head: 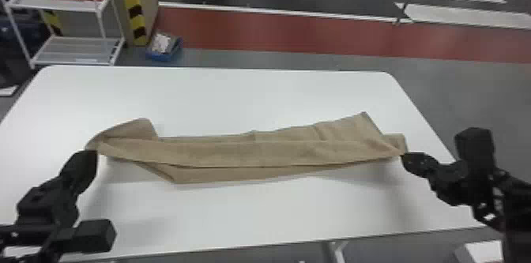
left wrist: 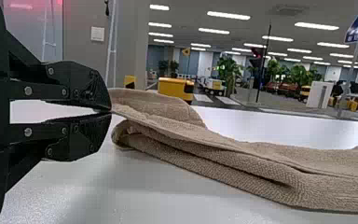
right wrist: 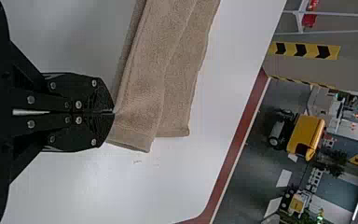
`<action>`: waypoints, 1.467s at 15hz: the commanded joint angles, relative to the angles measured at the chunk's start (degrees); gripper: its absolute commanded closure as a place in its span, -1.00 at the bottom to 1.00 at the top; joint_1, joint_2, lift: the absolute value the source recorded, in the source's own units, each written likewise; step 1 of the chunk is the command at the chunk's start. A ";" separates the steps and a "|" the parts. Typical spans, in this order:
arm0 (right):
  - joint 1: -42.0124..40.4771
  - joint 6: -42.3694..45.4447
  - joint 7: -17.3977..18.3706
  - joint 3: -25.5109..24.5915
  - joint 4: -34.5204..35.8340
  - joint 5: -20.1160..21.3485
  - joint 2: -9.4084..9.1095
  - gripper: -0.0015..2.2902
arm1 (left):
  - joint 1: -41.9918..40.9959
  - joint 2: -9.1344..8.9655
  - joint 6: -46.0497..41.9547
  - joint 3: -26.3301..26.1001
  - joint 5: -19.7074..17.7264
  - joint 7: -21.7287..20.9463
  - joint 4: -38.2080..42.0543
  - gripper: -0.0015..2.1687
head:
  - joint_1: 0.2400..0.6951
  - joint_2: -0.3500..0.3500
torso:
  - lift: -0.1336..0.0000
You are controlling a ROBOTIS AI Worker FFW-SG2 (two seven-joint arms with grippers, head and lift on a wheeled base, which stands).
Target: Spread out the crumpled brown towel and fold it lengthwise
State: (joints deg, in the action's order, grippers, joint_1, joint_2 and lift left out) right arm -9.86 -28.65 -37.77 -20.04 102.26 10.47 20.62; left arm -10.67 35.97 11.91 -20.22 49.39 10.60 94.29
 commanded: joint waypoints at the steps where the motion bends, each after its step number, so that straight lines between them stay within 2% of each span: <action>1: -0.33 0.03 -0.02 -0.26 0.75 -0.36 -0.05 0.27 | -0.14 0.07 0.18 0.00 0.00 0.29 0.37 -0.08 | 1.00 -0.45 | -0.80; 2: -0.51 0.03 -0.02 -0.35 1.10 -0.45 0.03 0.27 | -0.23 -0.02 0.18 0.27 -0.26 0.56 0.81 0.06 | 1.00 -0.45 | -0.80; 3: -0.59 -0.14 -0.02 -0.61 1.63 -0.63 0.03 0.27 | -0.76 -0.37 0.18 0.88 -1.41 1.35 2.04 0.32 | 1.00 -0.45 | -0.80; 5: -0.68 -1.20 -0.02 -1.49 3.30 -1.33 0.03 0.27 | -2.69 -0.81 1.23 2.81 -2.11 1.26 5.12 0.33 | 1.00 -0.46 | -0.80; 6: -0.68 -2.08 -2.04 -1.76 4.26 -1.59 -0.14 0.27 | -3.04 -1.17 3.34 2.90 -2.11 1.00 6.53 0.33 | 1.00 -0.47 | -0.80; 9: -1.03 -4.89 -2.92 -3.16 8.75 -1.94 -0.32 0.27 | -3.84 -1.60 4.04 4.57 -2.64 0.91 9.07 0.33 | 1.00 -0.44 | -0.80; 13: -4.20 -8.58 -4.50 -10.11 16.39 -5.20 -0.14 0.27 | -8.14 -1.69 8.61 7.82 -2.11 0.47 16.98 0.33 | 1.00 -0.44 | -0.80; 15: -5.60 -8.76 -5.30 -12.66 18.06 -6.16 0.82 0.27 | -10.08 -0.90 11.60 9.32 -2.20 -0.23 20.15 0.33 | 1.00 -0.48 | -0.80; 17: -3.85 -10.16 -5.30 -12.74 17.36 -5.99 2.58 0.27 | -9.90 -0.29 13.01 10.02 -2.81 -0.94 21.38 0.33 | 1.00 -0.49 | -0.80; 18: -1.65 -11.39 -5.21 -11.25 16.22 -5.20 2.58 0.27 | -8.85 0.24 13.01 10.99 -4.57 -1.55 21.03 0.33 | 1.00 -0.50 | -0.80; 19: 1.08 -11.75 -5.12 -9.05 14.64 -3.88 2.58 0.27 | -5.94 0.15 12.83 10.81 -9.40 -3.05 19.80 0.33 | 1.00 -0.50 | -0.80; 22: 12.33 -14.38 -4.94 -3.43 5.67 -1.24 2.67 0.27 | 5.83 -0.81 11.43 7.47 -16.35 -3.22 10.48 0.33 | 1.00 -0.41 | -0.80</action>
State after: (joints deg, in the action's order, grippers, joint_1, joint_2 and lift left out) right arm -3.09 -42.11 -42.81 -26.63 112.31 7.60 23.24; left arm -10.28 35.61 24.04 -11.08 36.10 7.29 108.96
